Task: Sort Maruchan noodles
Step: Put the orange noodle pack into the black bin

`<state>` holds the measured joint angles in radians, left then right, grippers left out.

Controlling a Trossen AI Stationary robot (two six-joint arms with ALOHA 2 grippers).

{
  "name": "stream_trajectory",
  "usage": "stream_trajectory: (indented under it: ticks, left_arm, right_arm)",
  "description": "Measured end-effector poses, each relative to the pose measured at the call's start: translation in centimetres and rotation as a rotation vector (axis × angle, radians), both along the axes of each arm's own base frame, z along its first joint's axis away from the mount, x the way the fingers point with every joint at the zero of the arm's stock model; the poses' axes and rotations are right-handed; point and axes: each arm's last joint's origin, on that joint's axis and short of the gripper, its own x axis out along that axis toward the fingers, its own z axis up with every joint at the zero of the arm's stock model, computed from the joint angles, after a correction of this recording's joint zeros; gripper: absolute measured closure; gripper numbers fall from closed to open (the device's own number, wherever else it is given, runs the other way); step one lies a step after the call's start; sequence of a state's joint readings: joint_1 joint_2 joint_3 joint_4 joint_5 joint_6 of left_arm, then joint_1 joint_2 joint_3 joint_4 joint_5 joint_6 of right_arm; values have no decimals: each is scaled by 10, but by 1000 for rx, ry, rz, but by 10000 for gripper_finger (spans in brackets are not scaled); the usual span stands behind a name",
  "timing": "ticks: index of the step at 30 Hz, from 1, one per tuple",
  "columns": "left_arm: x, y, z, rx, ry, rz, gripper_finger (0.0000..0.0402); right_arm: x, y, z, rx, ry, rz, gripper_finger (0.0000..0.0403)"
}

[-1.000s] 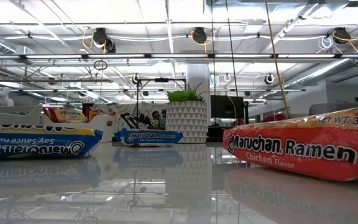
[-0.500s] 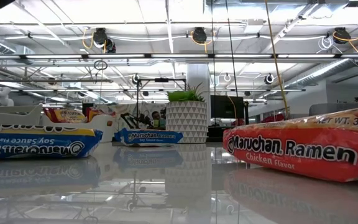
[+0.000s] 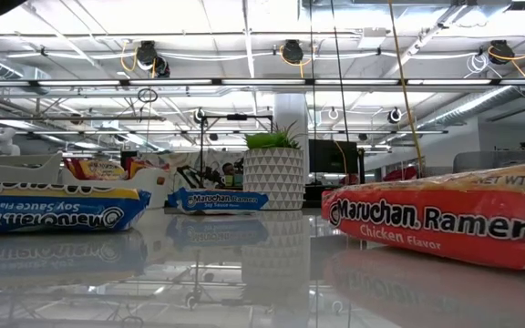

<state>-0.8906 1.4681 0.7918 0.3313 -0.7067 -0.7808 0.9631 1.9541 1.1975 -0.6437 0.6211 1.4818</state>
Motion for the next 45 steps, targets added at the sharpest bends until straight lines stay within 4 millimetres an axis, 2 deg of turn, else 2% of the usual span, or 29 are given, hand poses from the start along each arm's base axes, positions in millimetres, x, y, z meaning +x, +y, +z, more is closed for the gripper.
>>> stream_trajectory:
  ticks: [4,14,22,26,32,36,40,45]
  left_arm:
    - [0,0,0,-7,1,2,398]
    - [-2,0,-2,-31,17,26,398]
    - [-4,0,-4,-9,27,55,398]
    - [0,-4,-16,7,43,77,398]
    - [11,-7,-43,-20,105,134,387]
    - [13,-8,-52,-45,141,116,380]
    - [13,-11,-50,-39,128,87,379]
    - [8,-21,-41,72,30,-13,372]
  right_arm:
    - [-3,-5,-4,-35,5,4,396]
    - [1,-12,-4,-221,-41,92,402]
    - [16,-14,2,-372,-126,167,403]
    - [30,-13,12,-502,-188,216,403]
    - [54,-14,36,-650,-149,336,403]
    - [65,-17,55,-765,-137,375,403]
    - [69,-23,81,-871,-154,380,403]
    - [68,-29,114,-887,-204,400,403]
